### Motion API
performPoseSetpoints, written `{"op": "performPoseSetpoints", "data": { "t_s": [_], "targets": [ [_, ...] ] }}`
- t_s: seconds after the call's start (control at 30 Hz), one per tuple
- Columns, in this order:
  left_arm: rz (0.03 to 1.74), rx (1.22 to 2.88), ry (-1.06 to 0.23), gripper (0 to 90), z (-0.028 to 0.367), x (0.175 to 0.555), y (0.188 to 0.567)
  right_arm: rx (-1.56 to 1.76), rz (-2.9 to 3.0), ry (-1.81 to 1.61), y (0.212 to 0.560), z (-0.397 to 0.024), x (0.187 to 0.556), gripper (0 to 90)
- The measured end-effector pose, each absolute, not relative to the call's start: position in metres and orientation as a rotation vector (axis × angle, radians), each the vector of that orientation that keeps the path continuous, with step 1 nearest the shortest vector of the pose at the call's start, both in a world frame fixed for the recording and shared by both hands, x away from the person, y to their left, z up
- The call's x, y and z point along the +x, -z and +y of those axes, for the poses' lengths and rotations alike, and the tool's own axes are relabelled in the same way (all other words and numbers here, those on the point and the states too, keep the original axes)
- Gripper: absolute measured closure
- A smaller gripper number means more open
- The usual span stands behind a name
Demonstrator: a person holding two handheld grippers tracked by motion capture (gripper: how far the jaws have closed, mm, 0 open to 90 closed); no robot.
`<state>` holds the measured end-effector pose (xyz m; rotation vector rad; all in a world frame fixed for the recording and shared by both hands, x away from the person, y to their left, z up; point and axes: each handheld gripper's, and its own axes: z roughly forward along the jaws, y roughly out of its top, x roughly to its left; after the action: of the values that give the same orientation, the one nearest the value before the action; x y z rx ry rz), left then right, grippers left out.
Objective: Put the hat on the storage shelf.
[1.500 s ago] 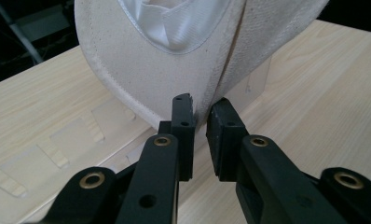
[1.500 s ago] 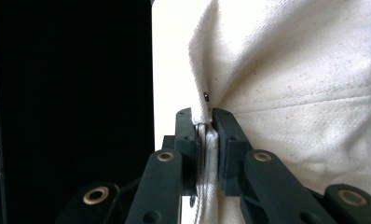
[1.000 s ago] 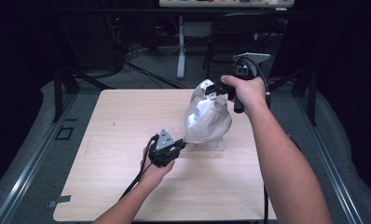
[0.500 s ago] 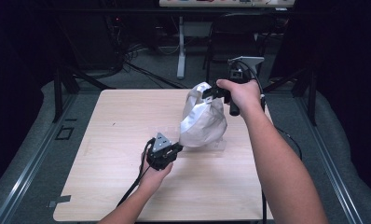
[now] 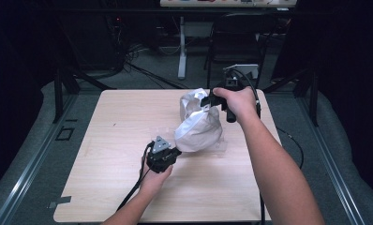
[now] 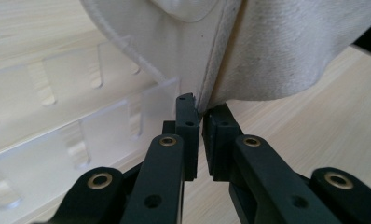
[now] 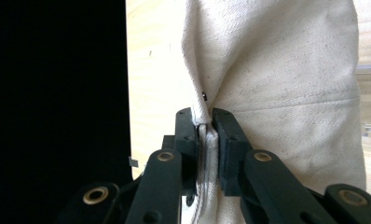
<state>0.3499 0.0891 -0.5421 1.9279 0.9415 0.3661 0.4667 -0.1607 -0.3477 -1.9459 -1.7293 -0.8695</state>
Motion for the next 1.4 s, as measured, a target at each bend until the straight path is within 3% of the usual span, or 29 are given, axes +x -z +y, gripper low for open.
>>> {"op": "performPoseSetpoints", "data": {
  "t_s": [0.47,0.77,0.97,1.4],
  "targets": [
    [0.964,1.917,-0.36,83.3,0.088,0.347,0.551,-1.953,-1.744,0.842,0.356,-0.159,0.468,80.7],
    [0.973,1.924,-0.363,68.3,0.097,0.341,0.549,-1.947,-1.739,0.912,0.345,-0.172,0.463,71.8],
    [0.963,1.936,-0.385,58.0,0.118,0.331,0.54,-1.919,-1.788,0.899,0.339,-0.178,0.454,69.7],
    [1.038,2.026,-0.386,51.9,0.185,0.3,0.546,-1.941,-1.921,0.901,0.338,-0.201,0.425,59.5]
  ]
}}
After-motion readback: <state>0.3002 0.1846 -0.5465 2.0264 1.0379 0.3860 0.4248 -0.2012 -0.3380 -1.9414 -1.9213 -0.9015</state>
